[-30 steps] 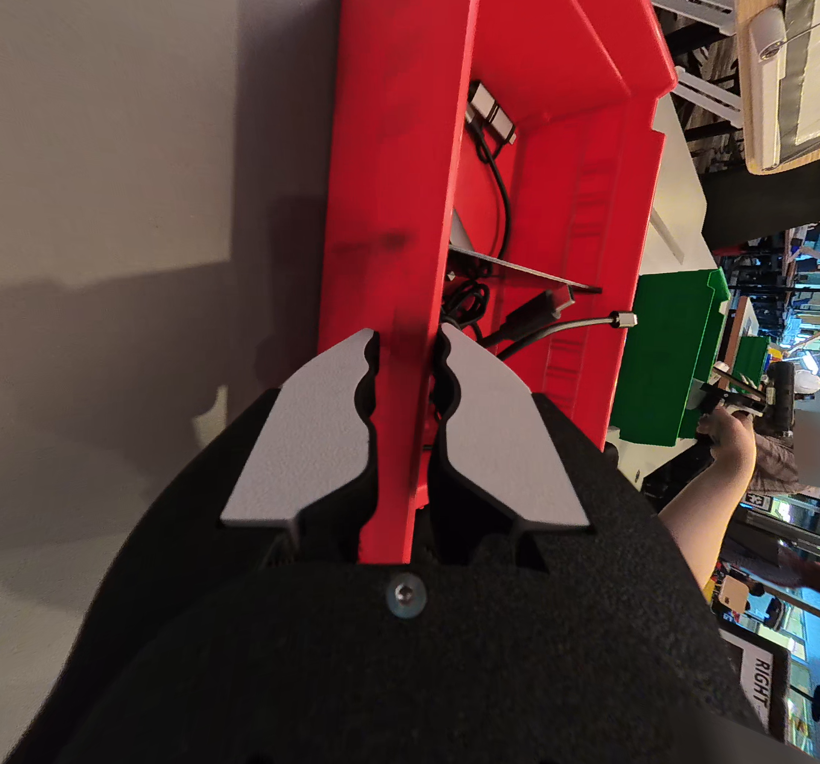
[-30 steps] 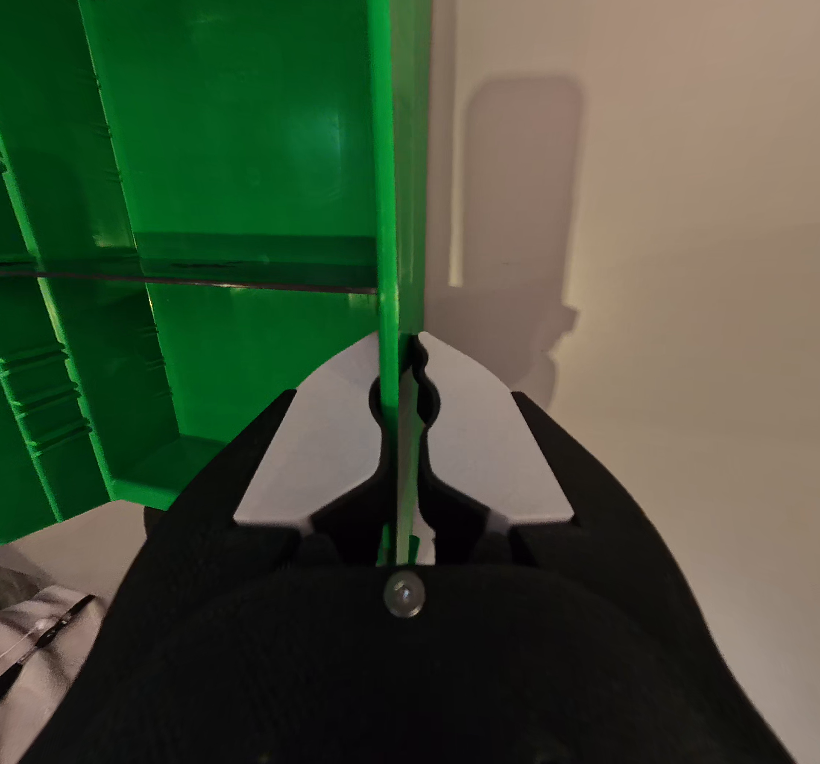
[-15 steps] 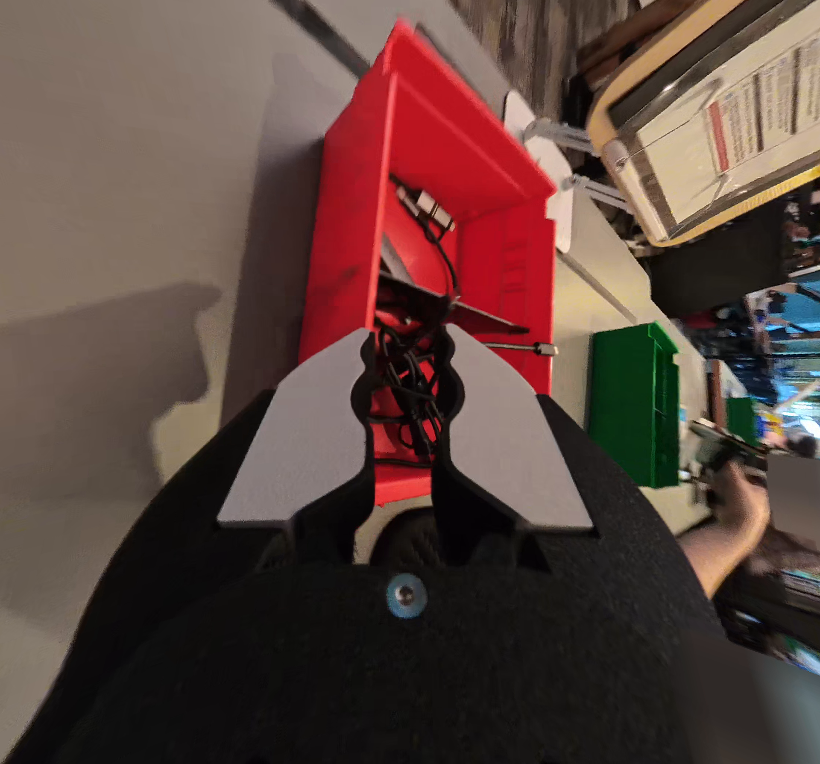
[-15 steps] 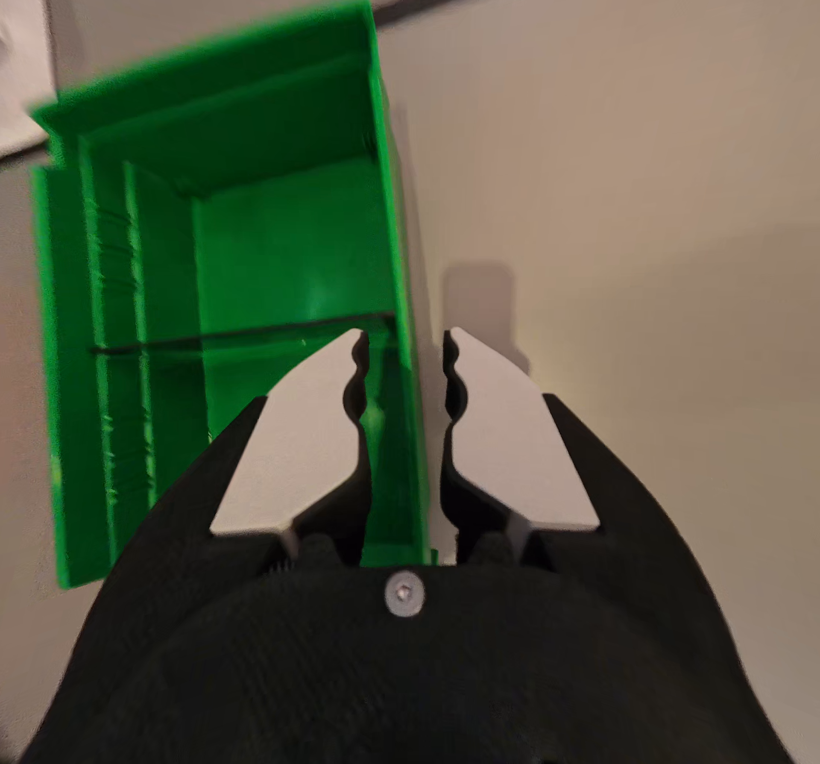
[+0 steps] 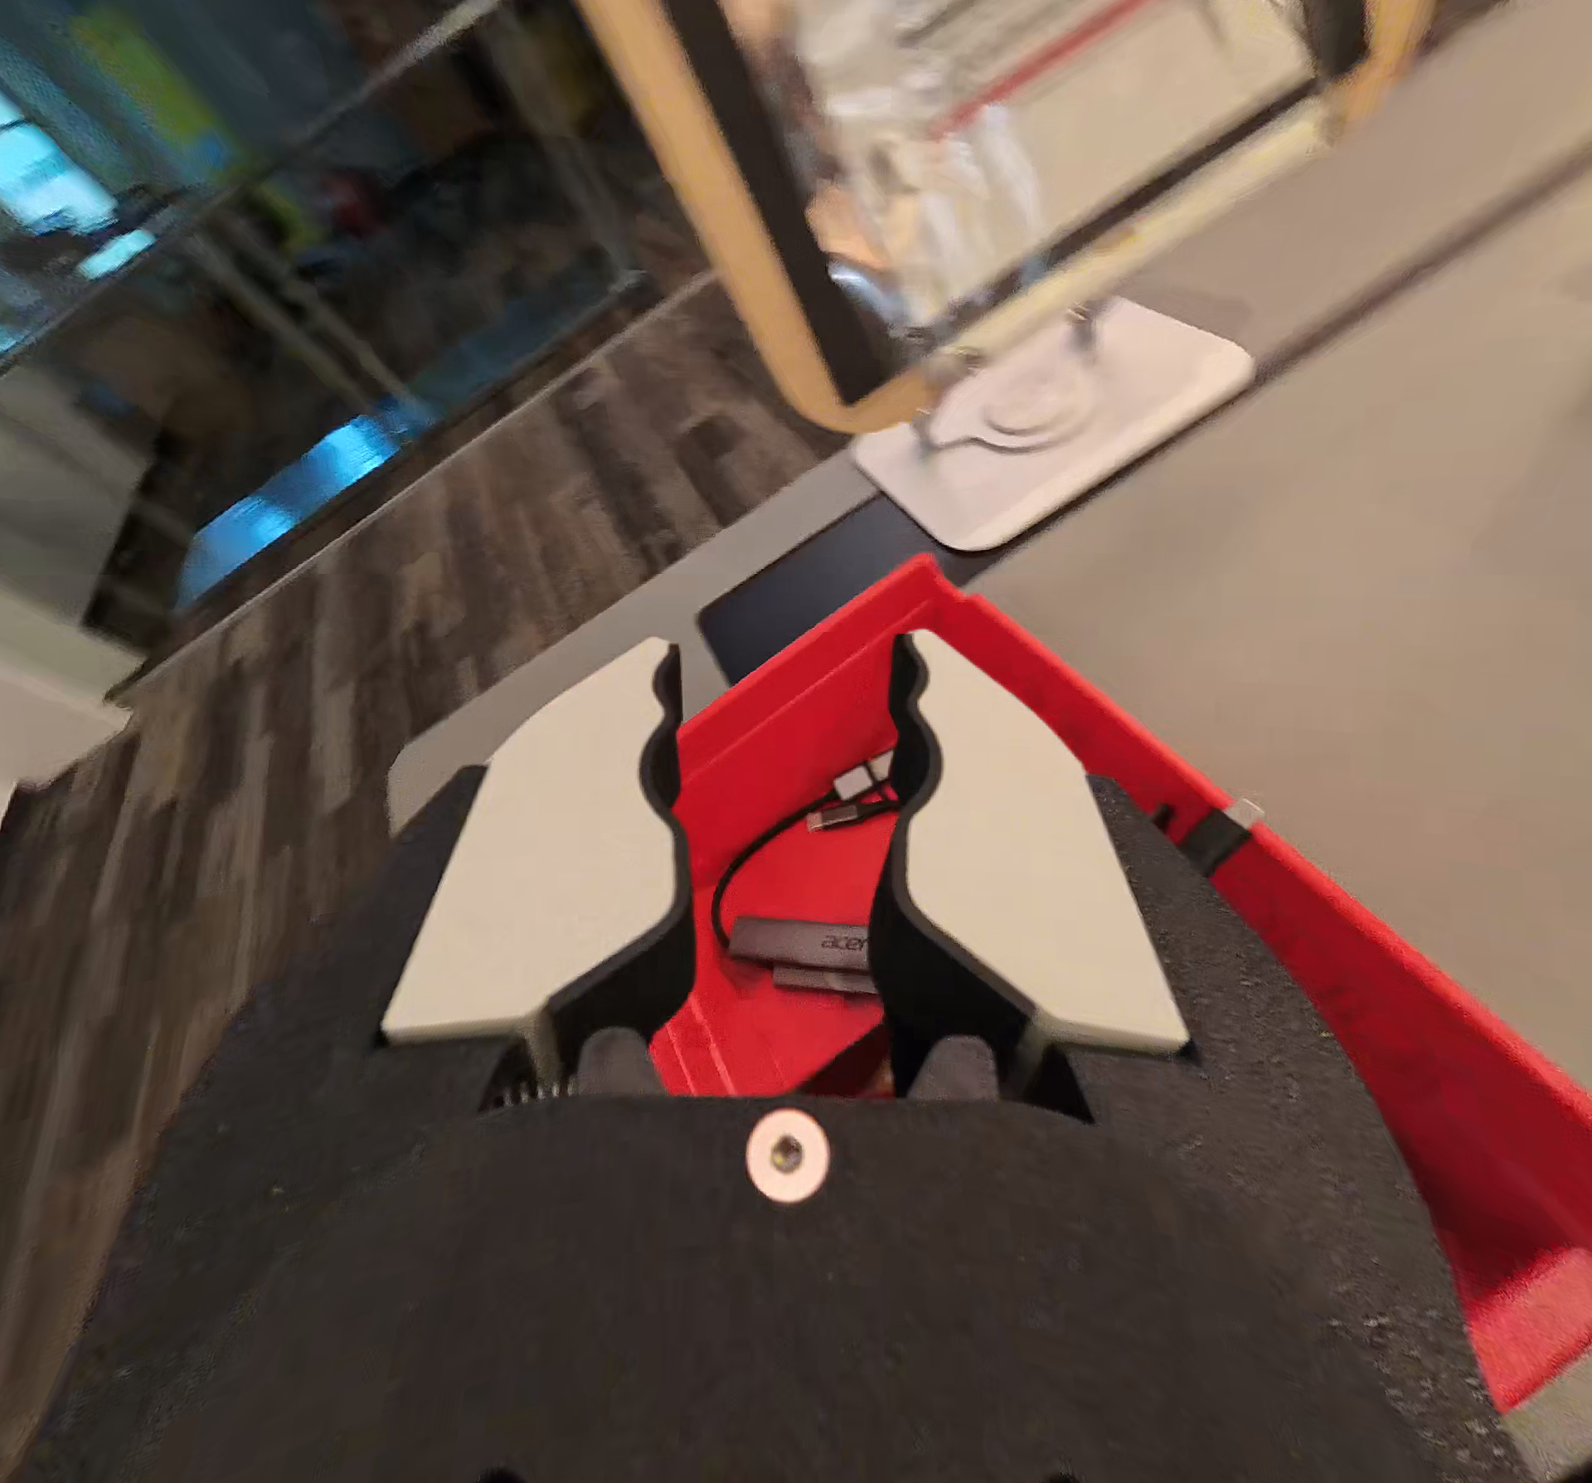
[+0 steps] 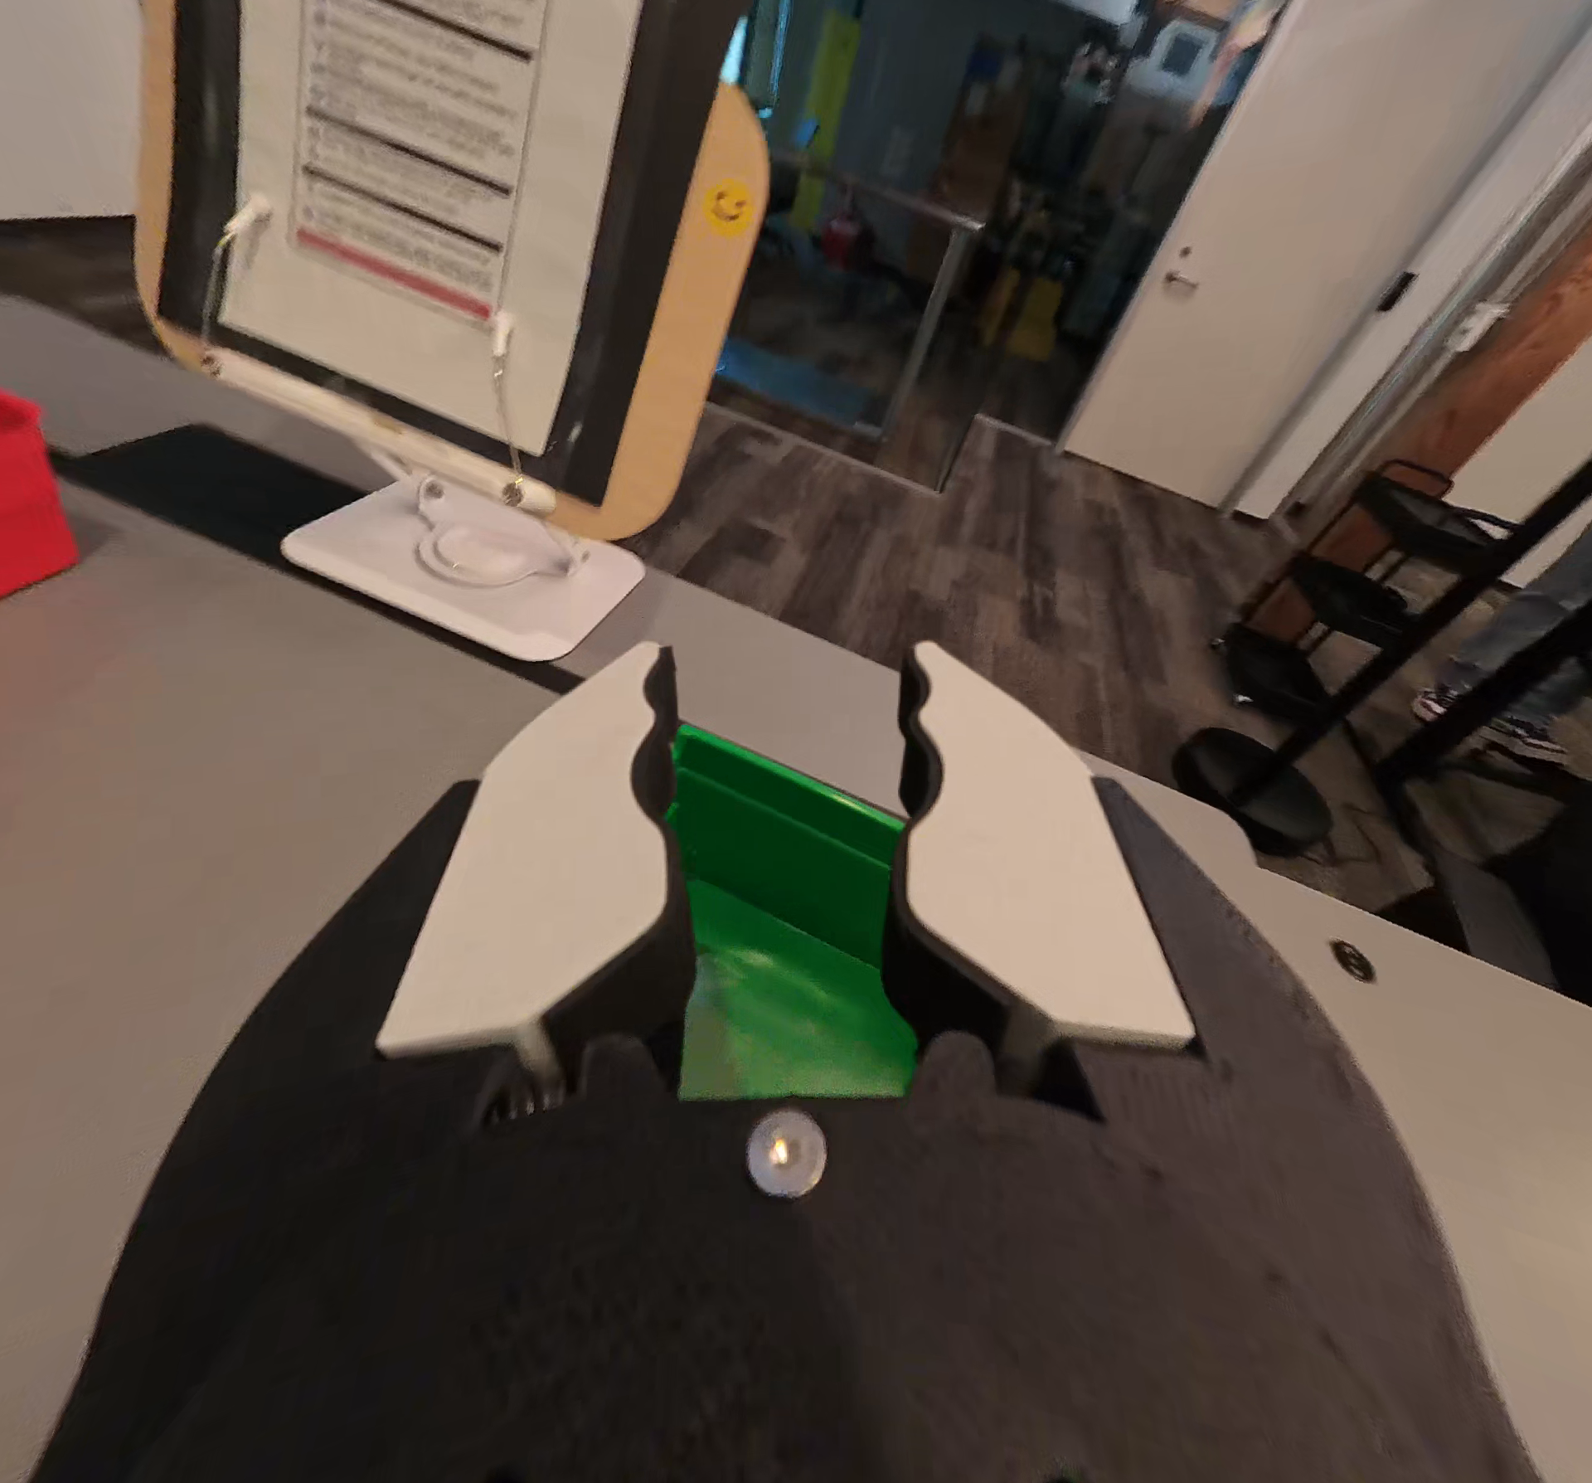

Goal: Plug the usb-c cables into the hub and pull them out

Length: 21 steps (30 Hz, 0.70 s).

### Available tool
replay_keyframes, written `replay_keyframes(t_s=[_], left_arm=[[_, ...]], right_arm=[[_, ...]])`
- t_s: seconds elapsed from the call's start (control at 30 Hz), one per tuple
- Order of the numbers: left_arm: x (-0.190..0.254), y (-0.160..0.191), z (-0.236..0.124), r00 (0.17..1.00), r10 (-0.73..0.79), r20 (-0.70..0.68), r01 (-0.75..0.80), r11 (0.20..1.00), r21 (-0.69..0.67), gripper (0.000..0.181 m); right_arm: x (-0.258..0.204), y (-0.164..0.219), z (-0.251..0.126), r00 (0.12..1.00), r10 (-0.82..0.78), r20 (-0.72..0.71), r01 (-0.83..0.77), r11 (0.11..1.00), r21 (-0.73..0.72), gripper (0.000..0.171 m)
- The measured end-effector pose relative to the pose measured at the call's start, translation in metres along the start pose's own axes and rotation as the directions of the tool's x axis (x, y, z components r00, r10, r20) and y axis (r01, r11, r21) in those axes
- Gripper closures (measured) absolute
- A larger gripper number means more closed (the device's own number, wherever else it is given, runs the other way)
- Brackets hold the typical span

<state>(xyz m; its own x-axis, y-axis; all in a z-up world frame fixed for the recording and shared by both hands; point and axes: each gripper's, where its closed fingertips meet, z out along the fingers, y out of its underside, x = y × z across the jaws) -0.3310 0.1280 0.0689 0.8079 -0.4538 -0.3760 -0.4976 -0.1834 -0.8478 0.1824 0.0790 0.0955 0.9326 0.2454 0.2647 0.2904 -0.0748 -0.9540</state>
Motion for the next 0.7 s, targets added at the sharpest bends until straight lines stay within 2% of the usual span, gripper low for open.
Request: replay_keyframes(t_s=[0.07, 0.13, 0.2, 0.23, 0.3, 0.43, 0.6, 0.7], left_arm=[[0.012, -0.006, 0.021, 0.971, 0.173, -0.164, -0.184, 0.982, -0.052, 0.137], [0.017, 0.013, 0.040, 0.888, 0.295, -0.353, -0.370, 0.915, -0.164, 0.138], [0.008, 0.061, 0.042, 0.785, 0.325, -0.527, -0.553, 0.751, -0.361, 0.138], [0.002, 0.081, 0.041, 0.743, 0.332, -0.581, -0.622, 0.662, -0.418, 0.131], [0.001, 0.108, 0.043, 0.665, 0.356, -0.657, -0.710, 0.575, -0.407, 0.137], [-0.004, 0.157, 0.057, 0.559, 0.353, -0.751, -0.815, 0.399, -0.419, 0.123], [0.011, 0.197, 0.061, 0.432, 0.297, -0.852, -0.890, 0.296, -0.348, 0.116], [0.011, 0.214, 0.066, 0.377, 0.299, -0.876, -0.920, 0.230, -0.317, 0.123]], right_arm=[[-0.008, 0.004, 0.007, 0.998, 0.005, 0.055, -0.004, 1.000, -0.007, 0.121], [-0.009, 0.007, 0.012, 0.997, 0.020, 0.070, -0.019, 1.000, -0.013, 0.121], [-0.010, 0.007, 0.014, 0.996, 0.025, 0.087, -0.024, 1.000, -0.009, 0.121], [-0.010, 0.006, 0.014, 0.996, 0.025, 0.089, -0.025, 1.000, -0.009, 0.121], [-0.009, 0.005, 0.015, 0.996, 0.027, 0.086, -0.026, 1.000, -0.006, 0.121], [-0.011, 0.002, 0.015, 0.995, 0.029, 0.100, -0.030, 0.999, 0.011, 0.122], [-0.015, 0.004, 0.018, 0.990, 0.055, 0.128, -0.056, 0.998, 0.006, 0.122], [-0.019, 0.001, 0.020, 0.986, 0.069, 0.155, -0.073, 0.997, 0.019, 0.124]])
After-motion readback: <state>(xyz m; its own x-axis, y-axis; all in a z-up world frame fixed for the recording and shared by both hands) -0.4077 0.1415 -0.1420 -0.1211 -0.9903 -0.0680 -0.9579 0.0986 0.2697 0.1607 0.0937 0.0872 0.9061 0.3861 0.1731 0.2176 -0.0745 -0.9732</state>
